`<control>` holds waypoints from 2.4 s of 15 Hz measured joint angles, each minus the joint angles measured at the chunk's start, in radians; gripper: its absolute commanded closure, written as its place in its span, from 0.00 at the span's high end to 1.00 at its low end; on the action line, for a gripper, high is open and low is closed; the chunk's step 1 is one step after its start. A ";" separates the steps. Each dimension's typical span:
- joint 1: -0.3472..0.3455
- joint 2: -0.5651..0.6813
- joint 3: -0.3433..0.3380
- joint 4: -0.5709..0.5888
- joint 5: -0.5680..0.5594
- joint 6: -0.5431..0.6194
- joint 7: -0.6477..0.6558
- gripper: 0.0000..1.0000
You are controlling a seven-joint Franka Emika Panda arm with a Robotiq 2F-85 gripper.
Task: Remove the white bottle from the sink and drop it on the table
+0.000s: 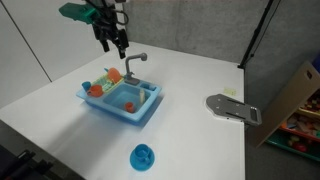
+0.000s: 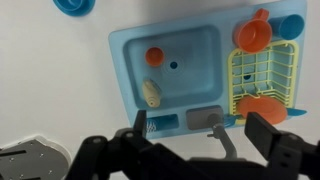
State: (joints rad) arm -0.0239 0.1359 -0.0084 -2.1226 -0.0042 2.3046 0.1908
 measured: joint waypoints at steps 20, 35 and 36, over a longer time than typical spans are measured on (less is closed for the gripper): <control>-0.013 0.221 -0.022 0.016 0.024 0.185 -0.155 1.00; -0.033 0.465 -0.037 0.238 0.024 0.191 -0.157 1.00; -0.033 0.470 -0.037 0.240 0.024 0.191 -0.156 1.00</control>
State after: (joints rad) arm -0.0567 0.6064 -0.0458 -1.8829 0.0202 2.4959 0.0343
